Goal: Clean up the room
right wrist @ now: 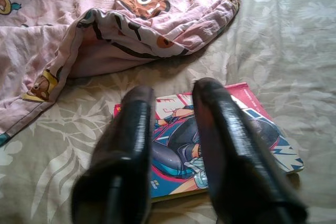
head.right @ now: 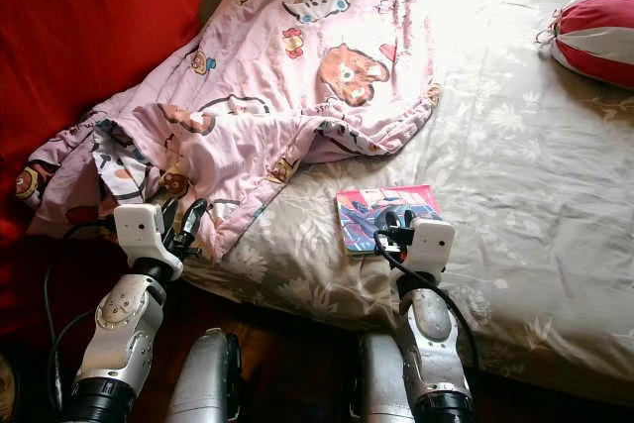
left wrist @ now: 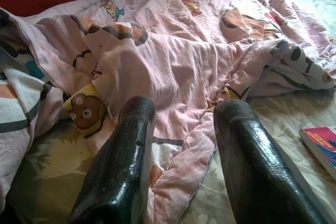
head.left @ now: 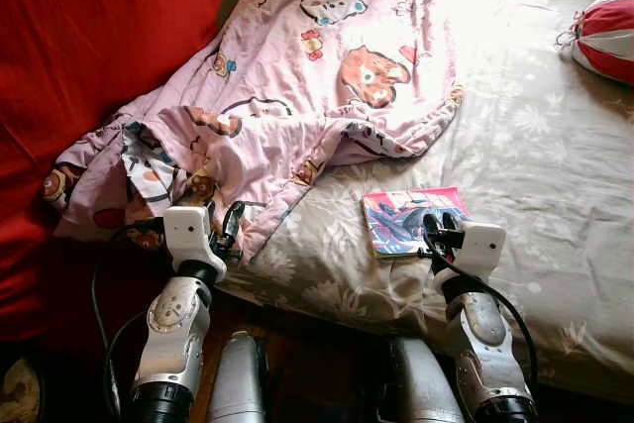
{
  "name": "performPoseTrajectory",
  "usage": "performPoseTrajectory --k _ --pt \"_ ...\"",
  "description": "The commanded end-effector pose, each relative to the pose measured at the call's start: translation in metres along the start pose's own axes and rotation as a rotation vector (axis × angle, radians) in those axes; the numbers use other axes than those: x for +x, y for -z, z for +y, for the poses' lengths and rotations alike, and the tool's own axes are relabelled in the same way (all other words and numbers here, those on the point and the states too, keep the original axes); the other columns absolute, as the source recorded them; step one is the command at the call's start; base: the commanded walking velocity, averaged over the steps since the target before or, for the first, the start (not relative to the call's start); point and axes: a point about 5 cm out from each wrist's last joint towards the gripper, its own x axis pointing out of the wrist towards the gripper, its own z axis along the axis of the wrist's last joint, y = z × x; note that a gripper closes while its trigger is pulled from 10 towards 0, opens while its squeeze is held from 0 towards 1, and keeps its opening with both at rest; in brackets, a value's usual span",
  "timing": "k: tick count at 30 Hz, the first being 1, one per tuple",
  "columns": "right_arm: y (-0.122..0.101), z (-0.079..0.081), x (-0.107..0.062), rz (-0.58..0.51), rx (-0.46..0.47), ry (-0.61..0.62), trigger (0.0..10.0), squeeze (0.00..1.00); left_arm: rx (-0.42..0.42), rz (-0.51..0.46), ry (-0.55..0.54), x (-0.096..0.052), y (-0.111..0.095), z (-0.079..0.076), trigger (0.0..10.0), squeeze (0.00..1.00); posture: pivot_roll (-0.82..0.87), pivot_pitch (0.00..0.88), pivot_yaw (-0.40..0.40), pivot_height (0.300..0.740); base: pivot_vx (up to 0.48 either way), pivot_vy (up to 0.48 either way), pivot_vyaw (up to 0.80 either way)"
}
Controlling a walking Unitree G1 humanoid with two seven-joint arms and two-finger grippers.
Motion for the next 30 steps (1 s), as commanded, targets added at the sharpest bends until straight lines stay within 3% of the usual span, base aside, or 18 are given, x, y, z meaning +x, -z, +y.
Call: performPoseTrajectory --k 1,18,19,20,21,22,30 --pt "0.0049 -0.0016 -0.0022 0.018 0.011 0.013 10.0 1.0 0.001 0.011 -0.01 -0.0022 0.0015 0.0043 10.0 0.0 0.04 0.26 0.04 0.607 0.0 0.0 0.0" --pt "0.0069 -0.003 -0.0047 0.026 0.011 0.021 10.0 1.0 -0.006 0.015 -0.013 -0.0032 0.0036 0.0024 10.0 0.0 0.03 0.259 0.036 0.607 0.0 0.0 0.0" --pt "0.0073 -0.003 -0.0053 0.026 0.006 0.017 10.0 0.8 -0.006 0.015 -0.011 -0.004 0.0039 0.0018 10.0 0.0 0.04 0.265 0.035 0.607 0.0 0.0 0.0" --pt "0.0073 -0.0022 -0.0046 0.028 0.0 0.011 10.0 0.14 -0.006 0.015 -0.008 -0.0037 0.0037 0.0009 10.0 0.0 0.04 0.266 0.036 0.607 0.0 0.0 0.0" --pt "0.0073 -0.0022 -0.0046 0.028 0.0 0.011 10.0 0.14 -0.006 0.015 -0.008 -0.0037 0.0037 0.0009 10.0 0.0 0.04 0.266 0.036 0.607 0.0 0.0 0.0" --pt "0.0075 -0.002 -0.0046 0.029 -0.001 0.01 10.0 0.0 -0.007 0.015 -0.008 -0.0039 0.0039 0.0007 10.0 0.0 0.04 0.275 0.035 0.607 0.0 0.0 0.0" --pt "0.0082 0.0014 -0.0036 0.04 -0.001 0.003 10.0 0.0 -0.003 0.013 -0.001 -0.0038 0.0033 -0.0005 10.0 0.0 0.04 0.268 0.036 0.607 0.0 0.0 0.0"
